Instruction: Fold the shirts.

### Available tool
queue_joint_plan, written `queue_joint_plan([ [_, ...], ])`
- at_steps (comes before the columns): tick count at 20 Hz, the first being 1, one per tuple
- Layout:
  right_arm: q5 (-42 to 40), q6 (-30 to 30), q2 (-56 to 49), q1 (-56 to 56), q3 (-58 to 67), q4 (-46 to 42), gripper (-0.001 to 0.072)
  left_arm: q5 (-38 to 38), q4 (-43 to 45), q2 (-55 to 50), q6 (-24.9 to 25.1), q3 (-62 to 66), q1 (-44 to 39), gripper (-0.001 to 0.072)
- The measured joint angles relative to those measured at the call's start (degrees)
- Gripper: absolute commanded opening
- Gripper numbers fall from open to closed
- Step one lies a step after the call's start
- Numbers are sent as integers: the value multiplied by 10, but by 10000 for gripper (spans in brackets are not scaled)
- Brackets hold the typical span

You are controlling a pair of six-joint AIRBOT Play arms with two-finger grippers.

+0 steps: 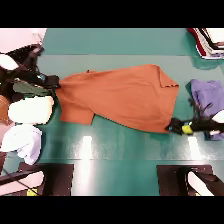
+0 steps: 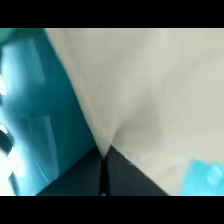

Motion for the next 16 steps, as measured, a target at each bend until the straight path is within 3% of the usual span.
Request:
queue_joint_plan([
  [4, 8, 0, 25, -16, 210, 3, 16, 0, 5, 118, -2, 61, 0, 24],
  [8, 40, -12, 35, -63, 442, 5, 16, 2, 6, 202, -28, 203, 0, 24],
  [16, 115, -27, 24, -176, 805, 7, 16, 25, -30, 242, -95, 504, 0, 23],
])
